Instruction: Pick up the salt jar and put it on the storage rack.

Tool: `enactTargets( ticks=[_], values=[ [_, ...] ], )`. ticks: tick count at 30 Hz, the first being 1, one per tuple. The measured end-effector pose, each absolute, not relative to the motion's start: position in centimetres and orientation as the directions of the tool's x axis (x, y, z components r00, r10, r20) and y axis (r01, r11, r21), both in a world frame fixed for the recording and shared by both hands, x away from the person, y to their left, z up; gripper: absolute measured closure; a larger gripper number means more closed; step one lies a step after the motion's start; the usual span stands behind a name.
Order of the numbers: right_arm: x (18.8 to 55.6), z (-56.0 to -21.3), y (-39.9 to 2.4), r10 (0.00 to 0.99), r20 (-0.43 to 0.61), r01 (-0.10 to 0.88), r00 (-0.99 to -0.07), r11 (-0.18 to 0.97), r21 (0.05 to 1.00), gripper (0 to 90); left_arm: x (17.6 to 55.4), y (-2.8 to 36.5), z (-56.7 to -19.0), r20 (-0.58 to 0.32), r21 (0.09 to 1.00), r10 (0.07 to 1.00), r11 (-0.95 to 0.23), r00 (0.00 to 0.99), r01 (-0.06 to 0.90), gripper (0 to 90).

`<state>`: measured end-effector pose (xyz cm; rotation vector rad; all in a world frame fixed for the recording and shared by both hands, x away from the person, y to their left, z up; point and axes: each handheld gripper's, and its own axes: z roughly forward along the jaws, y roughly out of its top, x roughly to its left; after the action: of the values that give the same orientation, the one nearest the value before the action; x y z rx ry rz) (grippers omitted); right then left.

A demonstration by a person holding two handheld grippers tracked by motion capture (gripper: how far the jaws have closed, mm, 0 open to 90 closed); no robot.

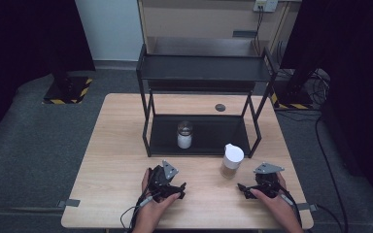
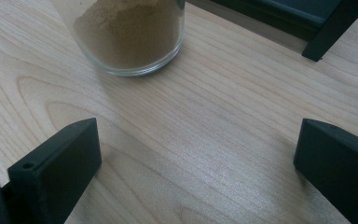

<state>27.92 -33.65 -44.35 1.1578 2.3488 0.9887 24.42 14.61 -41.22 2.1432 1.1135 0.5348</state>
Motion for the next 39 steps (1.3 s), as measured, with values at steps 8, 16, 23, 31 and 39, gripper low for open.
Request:
enactTargets(
  ticks=[8,16,23,31,39],
  values=[
    [27.9,-44.3,-33.6,0.793,0.002,0.555,-0.61,0.425,0.715,1.1,24.1,16.2,-41.2,0.037,0.707,0.847,-0.397,0.53,0.585,4.9],
    [27.9,-44.3,-33.6,0.793,0.003,0.558,-0.609,0.425,0.712,1.1,23.2,17.5,-41.1,0.05,0.722,0.864,-0.377,0.5,0.58,4.9],
    [27.9,-44.3,-33.6,0.793,0.003,0.558,-0.609,0.425,0.712,1.1,23.4,19.3,-41.5,0.029,0.728,0.896,-0.322,0.443,0.605,4.9],
    [27.9,-44.3,-33.6,0.793,0.003,0.558,-0.609,0.426,0.712,1.2,24.5,20.7,-42.5,0.04,0.715,0.923,-0.293,0.382,0.634,5.0],
    [27.9,-44.3,-33.6,0.796,0.004,0.561,-0.605,0.423,0.712,1.2,25.8,22.2,-43.7,0.025,0.703,0.946,-0.247,0.324,0.666,5.3]
  ],
)
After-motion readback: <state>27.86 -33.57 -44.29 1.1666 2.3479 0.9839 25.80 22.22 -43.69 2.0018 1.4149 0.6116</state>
